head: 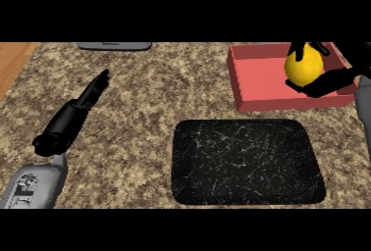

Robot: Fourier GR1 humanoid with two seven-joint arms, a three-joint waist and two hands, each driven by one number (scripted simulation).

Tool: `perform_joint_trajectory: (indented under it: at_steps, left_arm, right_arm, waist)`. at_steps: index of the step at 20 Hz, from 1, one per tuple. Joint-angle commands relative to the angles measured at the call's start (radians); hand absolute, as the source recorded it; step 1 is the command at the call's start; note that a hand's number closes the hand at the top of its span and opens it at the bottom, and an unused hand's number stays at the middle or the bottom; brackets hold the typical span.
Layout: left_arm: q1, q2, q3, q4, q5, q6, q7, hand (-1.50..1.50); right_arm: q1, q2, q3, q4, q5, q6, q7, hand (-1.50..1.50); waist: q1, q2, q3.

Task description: Pick the lemon from the tray and place it in the cardboard box

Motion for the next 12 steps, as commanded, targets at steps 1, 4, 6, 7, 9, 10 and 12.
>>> perform_joint_trajectory:
  at_steps: [1, 4, 6, 7, 9, 10, 12]
  left_arm:
    - [0.005, -0.014, -0.004, 0.051, -0.009, 0.000, -0.060, 0.00]
    - [-0.027, 0.007, 0.009, -0.013, 0.022, -0.030, 0.002, 0.00]
    - [-0.005, -0.001, -0.006, -0.003, 0.005, -0.024, 0.002, 0.00]
    - [-0.011, 0.009, 0.001, 0.010, 0.021, -0.044, -0.014, 0.00]
    - [-0.044, -0.011, -0.010, -0.013, 0.004, -0.018, 0.025, 0.00]
    - [-0.015, -0.024, -0.024, 0.023, -0.006, -0.019, -0.013, 0.00]
    - [-0.009, 0.018, 0.008, -0.011, 0.021, -0.050, -0.018, 0.00]
  right_arm:
    - [-0.134, -0.052, 0.027, 0.252, 0.104, -0.067, -0.086, 1.50]
    - [-0.175, -0.121, 0.082, 0.370, 0.183, -0.022, -0.097, 1.50]
    - [-0.190, -0.134, 0.134, 0.428, 0.224, 0.027, -0.103, 1.50]
    - [-0.201, -0.150, 0.145, 0.489, 0.251, 0.014, -0.128, 1.50]
    - [-0.255, -0.180, 0.147, 0.598, 0.268, 0.011, -0.209, 1.50]
    - [-0.256, -0.163, 0.159, 0.645, 0.284, -0.018, -0.237, 1.50]
    - [-0.285, -0.184, 0.195, 0.705, 0.330, -0.002, -0.262, 1.50]
  waist:
    - [0.012, 0.007, 0.000]
    - [0.032, 0.011, 0.001]
    - [0.028, 0.009, 0.000]
    - [0.041, 0.017, 0.000]
    - [0.041, 0.017, 0.002]
    - [0.039, 0.019, 0.001]
    - [0.051, 0.018, 0.001]
